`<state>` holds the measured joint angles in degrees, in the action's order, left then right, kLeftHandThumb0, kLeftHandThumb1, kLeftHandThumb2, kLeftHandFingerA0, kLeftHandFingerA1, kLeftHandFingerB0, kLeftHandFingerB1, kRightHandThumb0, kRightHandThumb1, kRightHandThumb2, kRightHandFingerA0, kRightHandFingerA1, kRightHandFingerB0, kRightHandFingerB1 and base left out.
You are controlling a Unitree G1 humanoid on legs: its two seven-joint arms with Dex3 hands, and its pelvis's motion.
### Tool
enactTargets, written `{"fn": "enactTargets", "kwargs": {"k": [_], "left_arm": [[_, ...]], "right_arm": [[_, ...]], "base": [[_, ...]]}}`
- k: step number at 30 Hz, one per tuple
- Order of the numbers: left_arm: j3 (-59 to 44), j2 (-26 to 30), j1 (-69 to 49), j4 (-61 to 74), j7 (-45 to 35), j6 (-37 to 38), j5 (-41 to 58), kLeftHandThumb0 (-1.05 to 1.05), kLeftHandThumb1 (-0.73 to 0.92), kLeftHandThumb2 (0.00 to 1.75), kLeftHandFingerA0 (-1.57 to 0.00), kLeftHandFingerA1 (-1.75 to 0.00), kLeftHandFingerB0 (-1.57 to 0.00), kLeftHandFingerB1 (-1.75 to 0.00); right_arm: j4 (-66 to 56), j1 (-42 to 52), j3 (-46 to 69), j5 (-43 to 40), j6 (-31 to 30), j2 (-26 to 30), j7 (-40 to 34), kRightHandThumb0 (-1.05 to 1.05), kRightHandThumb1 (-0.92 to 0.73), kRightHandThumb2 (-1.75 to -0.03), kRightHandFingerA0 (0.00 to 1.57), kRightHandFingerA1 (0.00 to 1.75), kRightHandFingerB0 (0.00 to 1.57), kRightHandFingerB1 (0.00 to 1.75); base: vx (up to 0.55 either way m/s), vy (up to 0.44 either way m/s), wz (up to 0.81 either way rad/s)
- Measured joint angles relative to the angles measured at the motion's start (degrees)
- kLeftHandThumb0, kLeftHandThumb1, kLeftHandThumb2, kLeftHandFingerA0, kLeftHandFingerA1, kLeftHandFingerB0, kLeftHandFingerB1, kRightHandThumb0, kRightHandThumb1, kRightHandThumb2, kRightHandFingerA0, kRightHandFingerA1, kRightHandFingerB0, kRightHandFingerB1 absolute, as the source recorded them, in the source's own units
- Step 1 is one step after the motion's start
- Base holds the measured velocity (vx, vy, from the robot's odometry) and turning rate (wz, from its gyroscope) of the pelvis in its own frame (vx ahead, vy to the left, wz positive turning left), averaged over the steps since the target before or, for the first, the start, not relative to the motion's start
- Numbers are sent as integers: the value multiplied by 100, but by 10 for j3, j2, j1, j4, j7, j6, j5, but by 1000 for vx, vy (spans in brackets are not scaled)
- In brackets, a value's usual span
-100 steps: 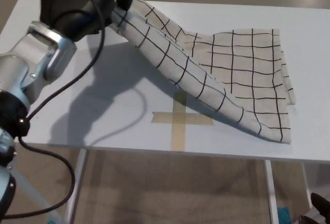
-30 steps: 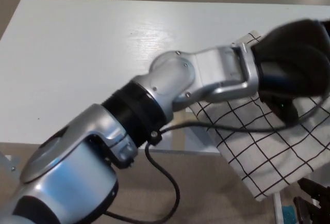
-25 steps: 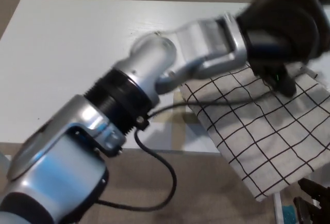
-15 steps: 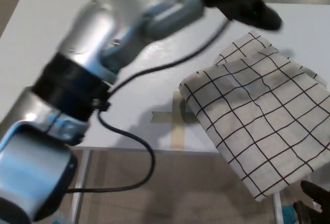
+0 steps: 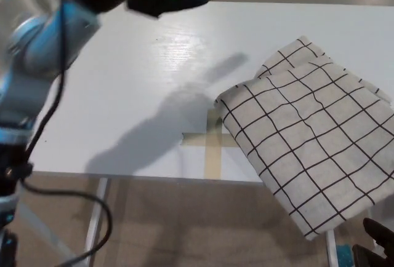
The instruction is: Use the left hand to fold a white towel with checkered patterns in half.
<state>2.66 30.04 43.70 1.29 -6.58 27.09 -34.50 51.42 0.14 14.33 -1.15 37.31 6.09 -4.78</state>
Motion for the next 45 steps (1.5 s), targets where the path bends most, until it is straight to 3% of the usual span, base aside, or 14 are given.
{"fn": "enactTargets", "kwargs": {"k": [11, 17, 18, 20, 22, 23, 31, 32, 35, 38, 39, 41, 42, 45], "left_arm": [[-116, 6, -275, 76, -44, 1, 93, -60, 38, 74, -34, -50, -30, -44], [-174, 6, -428, 83, -73, 3, 147, -72, 52, 57, -40, -39, -37, -35], [-180, 5, -450, 76, -78, 4, 155, -77, 48, 85, -42, -52, -23, -40], [-191, 4, -484, 60, -88, 6, 170, -77, 48, 85, -42, -52, -23, -40], [-210, 2, -537, 13, -102, 11, 193, -80, 56, 61, -41, -40, -32, -34], [-217, 0, -558, -19, -109, 13, 202, -82, 51, 89, -42, -52, -18, -38], [-252, -13, -626, -211, -134, 23, 246, -67, 44, 88, -41, -53, -21, -43], [-257, -16, -628, -238, -138, 23, 251, -73, 54, 59, -45, -41, -37, -36], [-268, -20, -628, -298, -147, 23, 267, -67, 54, 58, -47, -41, -37, -36], [-280, -23, -620, -357, -159, 21, 284, -66, 54, 58, -46, -41, -36, -36], [-280, -23, -620, -357, -159, 21, 284, -62, 43, 86, -40, -55, -19, -43], [-292, -27, -607, -409, -175, 12, 305, -73, 49, 88, -38, -53, -17, -41], [-298, -29, -595, -442, -185, 5, 317, -72, 61, 59, -33, -37, -30, -33], [-303, -36, -555, -517, -207, -23, 346, -71, 62, 59, -32, -37, -29, -32]], "right_arm": [[1, 3, -1, 4, 0, 0, 0, -56, -70, -62, 50, 52, 50, 39], [2, 5, -1, 4, 0, 0, 1, -57, -70, -62, 51, 52, 51, 40], [2, 5, -1, 4, 0, 0, 1, -57, -70, -61, 51, 52, 51, 40], [3, 6, -1, 4, 0, 0, 1, -57, -70, -61, 51, 52, 51, 40], [4, 9, -1, 4, 0, 0, 3, -56, -70, -61, 51, 52, 51, 40], [5, 12, -1, 4, 0, 1, 3, -55, -70, -61, 51, 52, 51, 40], [11, 23, 0, 4, 0, 1, 5, -55, -70, -62, 51, 52, 51, 40], [11, 23, 0, 4, 0, 1, 5, -55, -70, -62, 51, 52, 51, 40], [12, 23, 0, 4, 0, 1, 5, -55, -70, -62, 51, 52, 51, 40], [14, 23, 0, 4, 0, 2, 5, -55, -70, -62, 51, 52, 51, 40], [14, 23, 0, 4, 0, 2, 5, -54, -70, -62, 51, 52, 51, 40], [20, 22, 0, 4, 0, 3, 5, -55, -70, -62, 51, 52, 51, 40], [23, 22, 0, 4, -1, 3, 6, -56, -70, -62, 51, 52, 51, 40], [29, 23, 0, 3, -4, 8, 7, -56, -71, -62, 51, 52, 52, 40]], "base": [[0, 0, 0], [0, 0, 0], [0, 0, 0], [0, 0, 0], [0, 0, 0], [0, 0, 0], [0, 0, 0], [0, 0, 0], [0, 0, 0], [0, 0, 0], [0, 0, 0], [0, 0, 0], [0, 0, 0], [0, 0, 0]]}}
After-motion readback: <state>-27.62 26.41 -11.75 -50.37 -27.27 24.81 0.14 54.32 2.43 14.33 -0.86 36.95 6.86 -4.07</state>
